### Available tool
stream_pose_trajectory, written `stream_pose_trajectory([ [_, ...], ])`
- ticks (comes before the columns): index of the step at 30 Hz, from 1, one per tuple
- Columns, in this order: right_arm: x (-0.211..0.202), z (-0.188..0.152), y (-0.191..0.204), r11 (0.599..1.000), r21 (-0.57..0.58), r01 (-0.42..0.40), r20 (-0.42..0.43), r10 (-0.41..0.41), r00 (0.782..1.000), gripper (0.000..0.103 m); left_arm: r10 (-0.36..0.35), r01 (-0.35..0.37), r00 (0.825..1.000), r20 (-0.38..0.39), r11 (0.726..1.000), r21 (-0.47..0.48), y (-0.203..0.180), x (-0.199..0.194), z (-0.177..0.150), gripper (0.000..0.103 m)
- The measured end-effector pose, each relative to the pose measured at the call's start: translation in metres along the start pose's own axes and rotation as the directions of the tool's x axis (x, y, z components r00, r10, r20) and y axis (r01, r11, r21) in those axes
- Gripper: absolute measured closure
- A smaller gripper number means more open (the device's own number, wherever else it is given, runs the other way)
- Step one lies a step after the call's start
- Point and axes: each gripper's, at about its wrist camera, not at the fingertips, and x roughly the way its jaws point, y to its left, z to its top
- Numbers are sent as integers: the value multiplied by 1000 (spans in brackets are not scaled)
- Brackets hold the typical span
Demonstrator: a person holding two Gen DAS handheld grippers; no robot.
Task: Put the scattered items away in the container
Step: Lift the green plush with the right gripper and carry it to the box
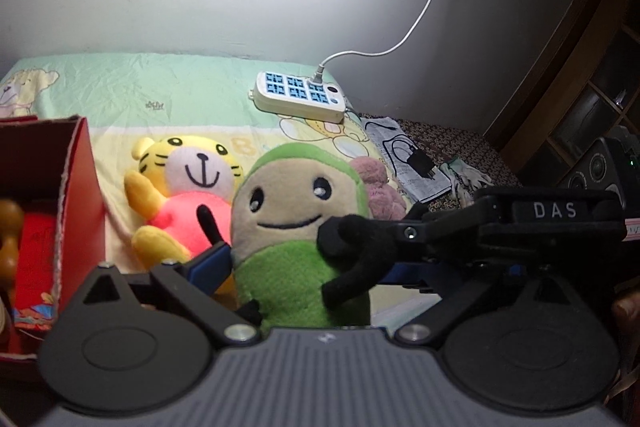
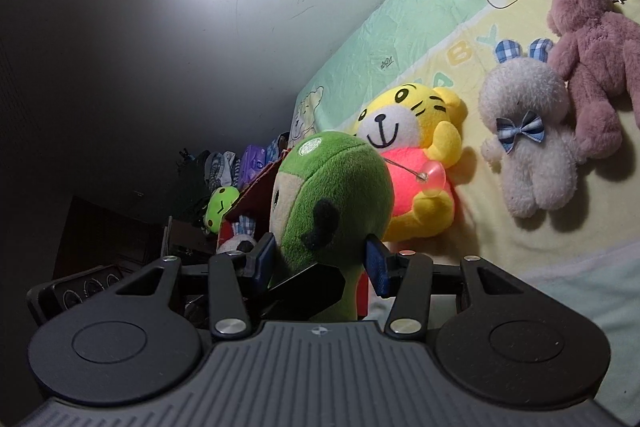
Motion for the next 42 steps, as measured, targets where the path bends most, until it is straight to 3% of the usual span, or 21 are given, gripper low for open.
stream_pose_trajectory([
  [9,43,-1,64,994,-94,-64,-19,63,998,53,67,-71,991,115,997,23,35,-63,12,3],
  [20,140,-12,124,986,-146,-83,-60,75,995,53,96,-92,987,127,995,-38,135,-117,27,3],
  [30,205,-30,139,984,-170,-51,-72,39,997,53,127,-123,989,71,990,-63,207,-119,22,2],
  [42,245,-44,125,993,-121,-10,-71,1,997,53,129,-130,992,-16,990,-58,249,-99,11,3],
])
